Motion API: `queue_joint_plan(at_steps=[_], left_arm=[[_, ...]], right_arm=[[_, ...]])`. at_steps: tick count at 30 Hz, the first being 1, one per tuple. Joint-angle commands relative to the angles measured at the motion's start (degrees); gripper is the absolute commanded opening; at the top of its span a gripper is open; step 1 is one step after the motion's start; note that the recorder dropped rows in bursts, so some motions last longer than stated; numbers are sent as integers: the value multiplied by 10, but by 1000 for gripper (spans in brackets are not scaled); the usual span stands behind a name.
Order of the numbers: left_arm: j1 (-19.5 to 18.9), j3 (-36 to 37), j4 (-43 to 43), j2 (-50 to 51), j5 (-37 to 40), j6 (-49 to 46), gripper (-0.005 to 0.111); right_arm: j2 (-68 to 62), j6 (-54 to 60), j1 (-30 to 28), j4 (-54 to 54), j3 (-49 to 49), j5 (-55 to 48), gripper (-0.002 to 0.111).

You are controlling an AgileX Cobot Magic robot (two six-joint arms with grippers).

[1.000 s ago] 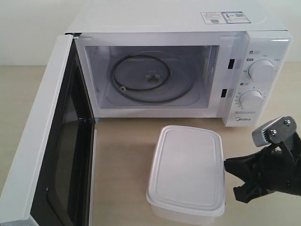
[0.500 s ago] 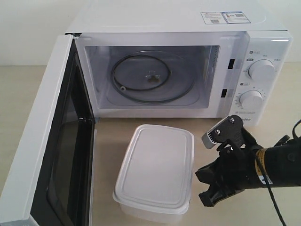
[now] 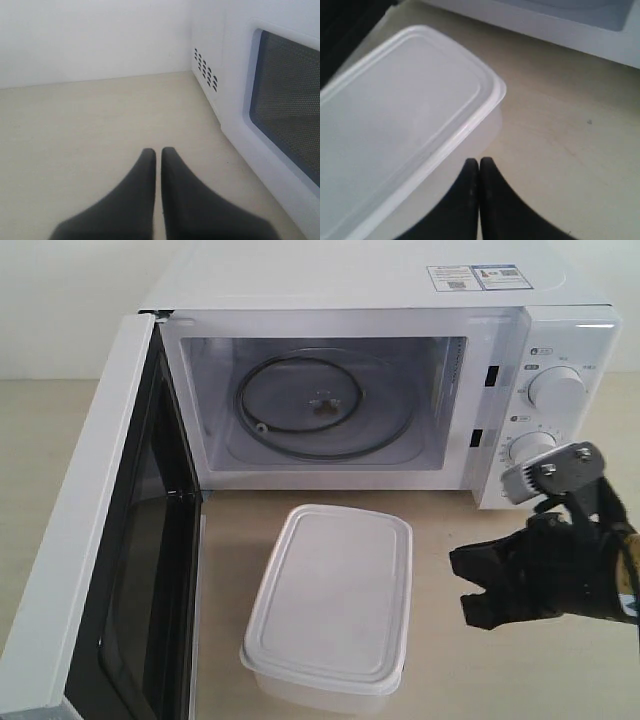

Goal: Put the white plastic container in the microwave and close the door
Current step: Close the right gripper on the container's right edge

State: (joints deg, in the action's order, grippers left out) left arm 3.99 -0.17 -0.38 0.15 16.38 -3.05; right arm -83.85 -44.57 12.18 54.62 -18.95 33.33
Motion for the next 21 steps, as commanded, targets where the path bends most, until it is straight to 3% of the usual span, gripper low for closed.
queue_joint_plan(at_steps=[1,6,15,21], left_arm=[[-1,2,-7,-2,-5,0,4],[-1,2,-7,-2,-5,0,4],[-1,2,-7,-2,-5,0,4],[-1,2,-7,-2,-5,0,4]], right_arm=[[18,-68,-73,15,52,121,0],[18,-181,-96,108,62,165,0],[-89,-303,-96,110,48,217,0],[-193,-351,-96,120,16,322,0]])
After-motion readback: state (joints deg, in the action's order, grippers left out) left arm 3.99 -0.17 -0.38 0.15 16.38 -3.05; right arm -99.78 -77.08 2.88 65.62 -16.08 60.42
